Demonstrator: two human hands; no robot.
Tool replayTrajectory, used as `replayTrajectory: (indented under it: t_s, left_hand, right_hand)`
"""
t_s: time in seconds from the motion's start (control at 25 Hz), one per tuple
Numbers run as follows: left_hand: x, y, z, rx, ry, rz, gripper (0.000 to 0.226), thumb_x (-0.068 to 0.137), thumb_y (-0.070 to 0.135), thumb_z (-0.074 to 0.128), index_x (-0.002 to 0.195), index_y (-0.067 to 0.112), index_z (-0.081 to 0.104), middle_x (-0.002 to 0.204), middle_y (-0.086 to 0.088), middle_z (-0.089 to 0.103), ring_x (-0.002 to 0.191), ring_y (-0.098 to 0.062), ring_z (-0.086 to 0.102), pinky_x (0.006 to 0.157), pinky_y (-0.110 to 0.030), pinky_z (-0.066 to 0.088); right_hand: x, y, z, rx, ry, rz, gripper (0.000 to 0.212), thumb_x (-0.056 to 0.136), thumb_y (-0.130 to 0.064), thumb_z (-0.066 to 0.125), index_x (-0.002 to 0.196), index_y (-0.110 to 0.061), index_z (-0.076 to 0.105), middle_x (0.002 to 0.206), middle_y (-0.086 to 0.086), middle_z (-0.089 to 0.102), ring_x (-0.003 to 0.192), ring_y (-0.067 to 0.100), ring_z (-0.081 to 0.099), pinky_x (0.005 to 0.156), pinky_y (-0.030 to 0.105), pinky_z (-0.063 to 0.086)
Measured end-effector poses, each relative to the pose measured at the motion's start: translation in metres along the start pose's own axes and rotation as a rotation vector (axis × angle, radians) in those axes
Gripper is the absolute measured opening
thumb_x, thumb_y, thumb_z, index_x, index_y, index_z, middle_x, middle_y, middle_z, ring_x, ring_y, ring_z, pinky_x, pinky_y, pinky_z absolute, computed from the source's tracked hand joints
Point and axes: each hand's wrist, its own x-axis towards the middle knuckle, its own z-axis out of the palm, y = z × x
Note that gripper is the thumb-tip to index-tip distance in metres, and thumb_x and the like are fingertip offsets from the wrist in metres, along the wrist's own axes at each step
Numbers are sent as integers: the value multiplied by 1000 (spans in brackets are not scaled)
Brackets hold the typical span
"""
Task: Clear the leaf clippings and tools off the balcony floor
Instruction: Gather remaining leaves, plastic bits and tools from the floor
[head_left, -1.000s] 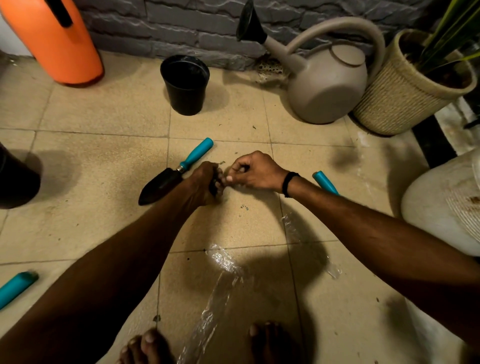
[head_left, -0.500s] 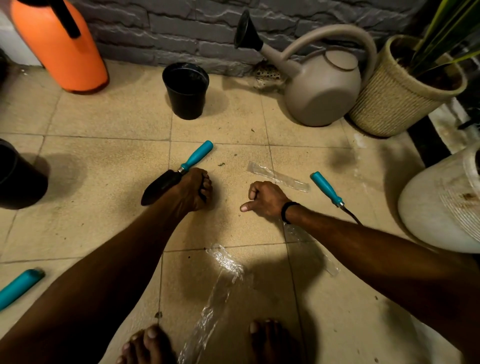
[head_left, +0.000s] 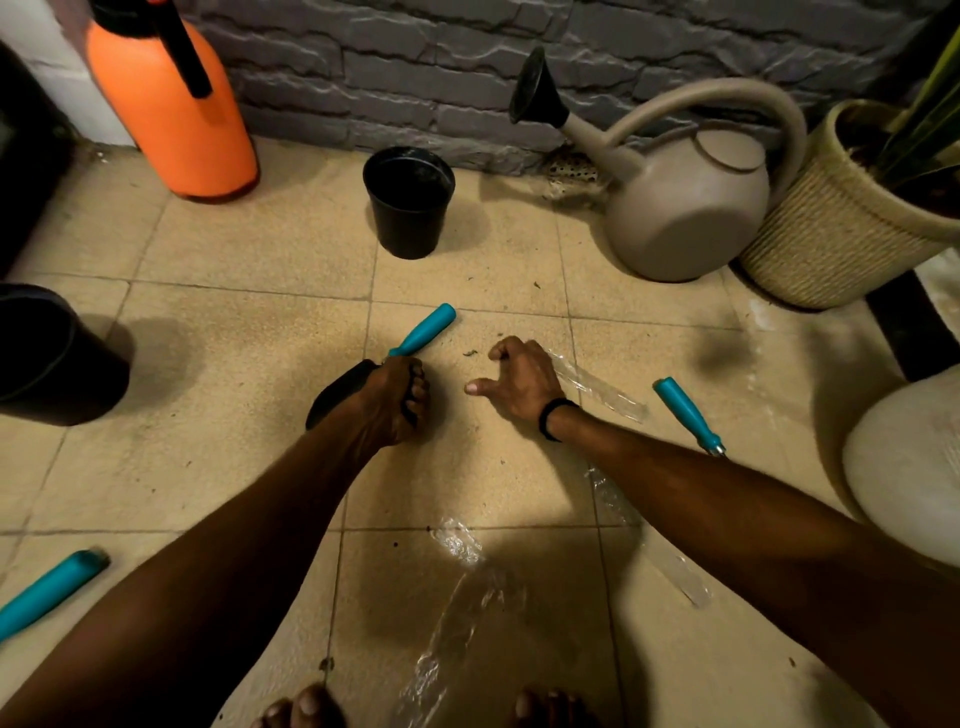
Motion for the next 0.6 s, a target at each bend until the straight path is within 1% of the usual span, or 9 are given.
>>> replayTrajectory:
  t_s: [0.08, 0.12, 0.2, 0.24, 0.32, 0.4, 0.48, 0.52, 0.6]
  left_hand:
    - [3, 1, 0, -17, -9, -6, 36, 103, 32, 38, 68, 26, 44, 53, 10, 35, 40, -5, 28, 33, -17, 19]
    - [4, 2, 0, -20, -11, -13, 35, 103, 32, 40, 68, 26, 45, 53, 10, 35, 41, -5, 28, 33, -17, 19]
    - [3, 3, 1, -15, -11, -31, 35, 102, 31, 42, 67, 26, 46, 54, 10, 36, 43, -5, 28, 34, -18, 19]
    - [2, 3, 2, -12, -14, -37, 36, 102, 31, 43, 67, 26, 46, 54, 9, 36, 43, -5, 28, 34, -18, 19]
    - [0, 3, 4, -16, -22, -44, 36, 102, 30, 44, 65, 27, 45, 53, 9, 35, 42, -5, 28, 34, -18, 19]
    - [-1, 4, 6, -19, -24, -46, 36, 101, 29, 44, 65, 26, 45, 53, 9, 36, 41, -5, 28, 35, -18, 19]
    - [-2, 4, 9, -26, -21, -43, 37, 102, 30, 44, 65, 26, 46, 53, 9, 36, 41, -5, 29, 35, -18, 19]
    - [-2, 3, 11, -33, -22, -40, 37, 102, 30, 43, 65, 26, 46, 52, 9, 37, 42, -5, 29, 35, -19, 20]
    - [0, 3, 17, -60, -29, -28, 37, 103, 31, 41, 67, 25, 46, 53, 8, 38, 42, -6, 31, 35, -19, 22]
  right_hand:
    - [13, -16, 6, 68, 17, -15, 60, 70, -44, 83, 122, -26, 59, 114, 2, 50, 107, 18, 50, 89, 33, 49]
    - [18, -21, 9, 95, 26, -30, 57, 73, -40, 81, 124, -24, 61, 115, 2, 50, 108, 17, 50, 90, 29, 48]
    - [23, -25, 13, 162, 55, -58, 43, 80, -30, 77, 120, -18, 67, 111, 0, 53, 103, 11, 50, 85, 15, 43]
    - [23, -25, 14, 194, 87, -71, 33, 83, -26, 75, 113, -15, 71, 106, -2, 55, 99, 9, 51, 84, 14, 43]
    - [25, -22, 18, 185, 160, -105, 15, 87, -21, 70, 99, -14, 74, 98, -3, 60, 96, 11, 55, 89, 24, 46]
    - [28, -19, 21, 61, 185, -148, 12, 93, -19, 62, 97, -16, 72, 98, 0, 61, 96, 15, 56, 90, 28, 46]
    - [34, -18, 22, -92, 169, -154, 15, 97, -18, 55, 101, -18, 69, 100, 3, 61, 98, 17, 54, 86, 23, 42]
    - [37, -20, 20, -103, 178, -115, 16, 97, -18, 53, 101, -17, 68, 101, 4, 61, 97, 17, 54, 82, 19, 39]
    - [42, -31, 7, 81, 222, 36, 13, 96, -19, 57, 95, -16, 69, 95, -1, 65, 92, 13, 56, 68, 8, 34]
